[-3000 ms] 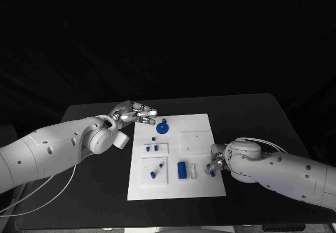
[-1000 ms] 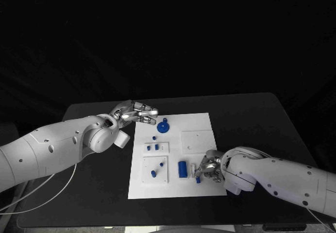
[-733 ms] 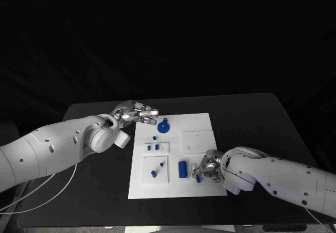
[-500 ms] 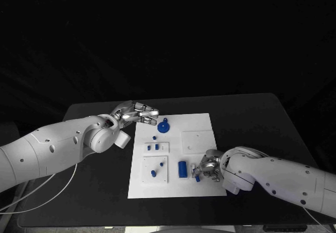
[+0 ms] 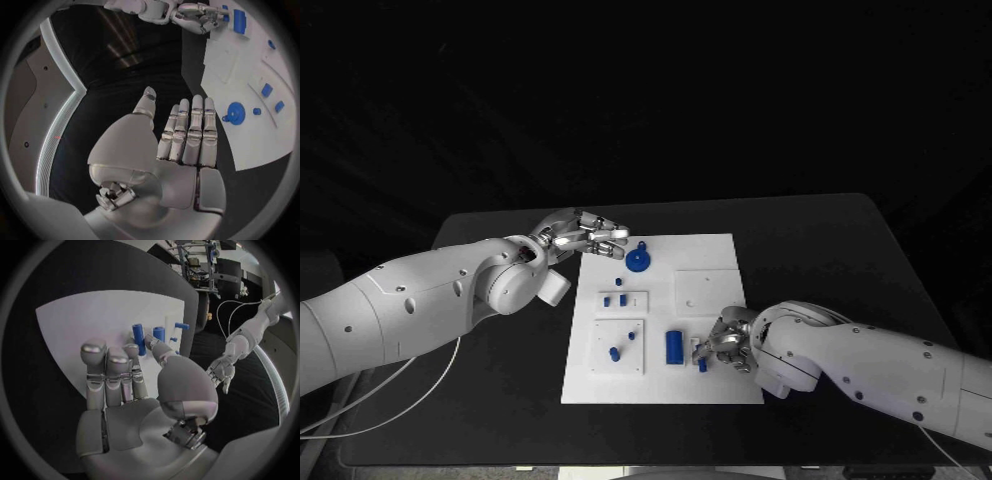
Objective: Assemble the parts on the task board
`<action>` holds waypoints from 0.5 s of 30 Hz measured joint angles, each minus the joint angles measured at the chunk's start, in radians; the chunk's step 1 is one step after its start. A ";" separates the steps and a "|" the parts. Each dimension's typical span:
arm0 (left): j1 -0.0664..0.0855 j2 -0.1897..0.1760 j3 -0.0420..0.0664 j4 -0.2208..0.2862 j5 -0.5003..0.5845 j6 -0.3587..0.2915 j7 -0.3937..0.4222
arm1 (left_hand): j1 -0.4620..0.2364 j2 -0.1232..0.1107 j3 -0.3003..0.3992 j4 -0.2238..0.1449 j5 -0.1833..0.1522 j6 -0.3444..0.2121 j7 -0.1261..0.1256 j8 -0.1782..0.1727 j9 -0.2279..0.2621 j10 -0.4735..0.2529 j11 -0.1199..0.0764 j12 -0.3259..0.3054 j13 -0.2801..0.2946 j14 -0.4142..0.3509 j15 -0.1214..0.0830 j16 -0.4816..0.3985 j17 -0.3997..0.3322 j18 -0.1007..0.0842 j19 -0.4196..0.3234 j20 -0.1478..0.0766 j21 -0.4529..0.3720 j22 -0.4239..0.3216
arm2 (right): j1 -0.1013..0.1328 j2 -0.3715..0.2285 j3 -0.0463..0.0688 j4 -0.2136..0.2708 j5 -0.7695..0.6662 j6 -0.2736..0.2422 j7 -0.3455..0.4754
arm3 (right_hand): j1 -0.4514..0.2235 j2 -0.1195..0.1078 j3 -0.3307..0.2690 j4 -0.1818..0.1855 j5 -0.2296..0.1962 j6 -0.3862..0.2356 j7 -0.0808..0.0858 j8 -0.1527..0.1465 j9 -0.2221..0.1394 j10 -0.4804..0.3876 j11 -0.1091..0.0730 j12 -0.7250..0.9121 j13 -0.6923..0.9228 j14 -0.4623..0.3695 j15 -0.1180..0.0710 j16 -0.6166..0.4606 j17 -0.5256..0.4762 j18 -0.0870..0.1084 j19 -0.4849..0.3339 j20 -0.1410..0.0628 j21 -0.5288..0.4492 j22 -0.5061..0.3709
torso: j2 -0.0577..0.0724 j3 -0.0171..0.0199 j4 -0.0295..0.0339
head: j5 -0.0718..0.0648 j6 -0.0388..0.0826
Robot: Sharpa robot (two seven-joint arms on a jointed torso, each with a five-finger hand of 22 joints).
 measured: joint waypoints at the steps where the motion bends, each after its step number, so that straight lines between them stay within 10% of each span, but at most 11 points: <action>1: 0.000 0.000 0.000 0.000 0.000 0.000 0.000 | 0.000 0.000 0.000 0.000 0.000 0.000 0.000 0.000 0.000 0.000 0.000 0.000 0.000 0.000 0.000 0.000 0.000 0.000 0.000 0.000 0.000 0.000 | 0.001 0.001 0.001 -0.001 -0.003 0.000 0.000 | 0.003 -0.003 -0.001 0.008 -0.007 0.001 -0.001 0.000 0.000 0.001 -0.001 0.000 0.000 0.000 0.000 0.000 0.000 0.000 0.000 0.000 0.000 0.000 | 0.000 -0.0002 0.0000 | 0.000 0.000; 15: 0.000 -0.002 0.000 0.001 -0.001 0.002 -0.005 | 0.000 0.000 0.000 0.000 0.000 0.000 0.000 0.000 0.000 0.000 0.000 0.000 0.000 0.000 0.000 0.000 0.001 0.000 0.000 0.000 0.000 0.000 | 0.001 0.005 0.001 -0.005 -0.051 -0.003 0.003 | 0.015 -0.023 -0.010 0.046 -0.045 0.021 -0.011 0.000 0.000 0.005 -0.005 0.000 -0.002 0.002 -0.003 0.000 0.000 0.000 0.000 0.000 -0.004 0.000 | 0.000 0.0010 -0.0012 | 0.005 0.003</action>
